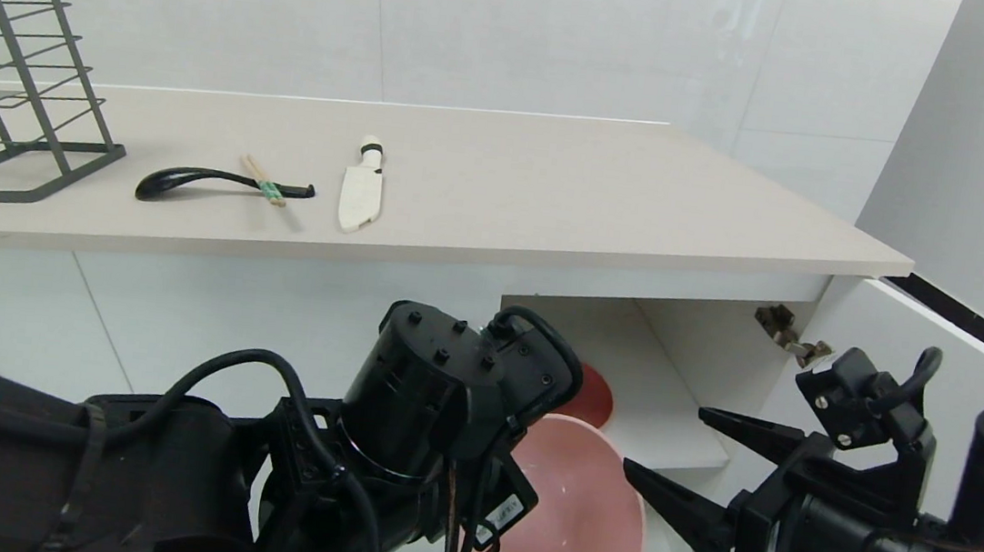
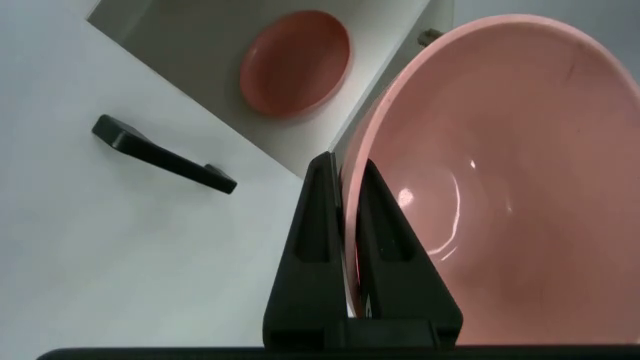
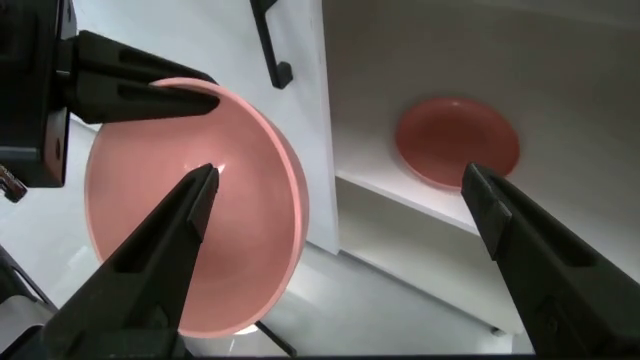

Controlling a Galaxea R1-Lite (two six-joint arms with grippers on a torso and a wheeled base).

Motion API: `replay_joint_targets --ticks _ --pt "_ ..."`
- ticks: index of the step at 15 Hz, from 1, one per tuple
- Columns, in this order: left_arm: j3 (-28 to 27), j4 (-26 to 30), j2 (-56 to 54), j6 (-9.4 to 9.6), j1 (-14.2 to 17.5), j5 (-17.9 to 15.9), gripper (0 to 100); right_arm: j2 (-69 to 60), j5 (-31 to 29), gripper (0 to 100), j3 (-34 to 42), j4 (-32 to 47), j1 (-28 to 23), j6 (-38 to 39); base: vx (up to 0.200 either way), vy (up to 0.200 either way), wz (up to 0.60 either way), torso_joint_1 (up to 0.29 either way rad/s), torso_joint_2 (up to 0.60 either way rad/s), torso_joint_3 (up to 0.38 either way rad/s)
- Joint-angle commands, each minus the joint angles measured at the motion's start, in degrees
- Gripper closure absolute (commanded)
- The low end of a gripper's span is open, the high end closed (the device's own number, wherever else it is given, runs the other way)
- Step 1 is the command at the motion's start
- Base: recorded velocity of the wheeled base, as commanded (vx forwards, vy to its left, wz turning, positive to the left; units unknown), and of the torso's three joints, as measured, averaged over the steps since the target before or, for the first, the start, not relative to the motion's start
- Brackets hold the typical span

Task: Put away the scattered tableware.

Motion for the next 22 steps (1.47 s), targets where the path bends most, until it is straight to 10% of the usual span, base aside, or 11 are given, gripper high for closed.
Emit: replay_joint_targets --ticks 1,17,18,22 --pt "0.0 -0.3 0.1 0.06 0.0 0.0 100 1.0 0.0 0 0.3 0.0 0.0 0.0 0.0 0.0 0.0 0.0 0.0 0.0" --pt "-0.2 -2.6 2.2 0.5 0.0 0.0 100 18.5 0.0 0 0.3 -4.6 0.4 0.3 0.0 0.0 0.0 0.0 0.0 0.0" --pt "-0.2 -2.6 2.3 0.5 0.0 0.0 100 18.5 0.0 100 0.2 -4.6 0.5 0.2 0.0 0.0 0.0 0.0 0.0 0.0" --pt "-0.2 -2.7 3.4 0.5 -0.2 0.0 100 18.5 0.1 100 0.2 -6.0 0.9 0.3 0.0 0.0 0.0 0.0 0.0 0.0"
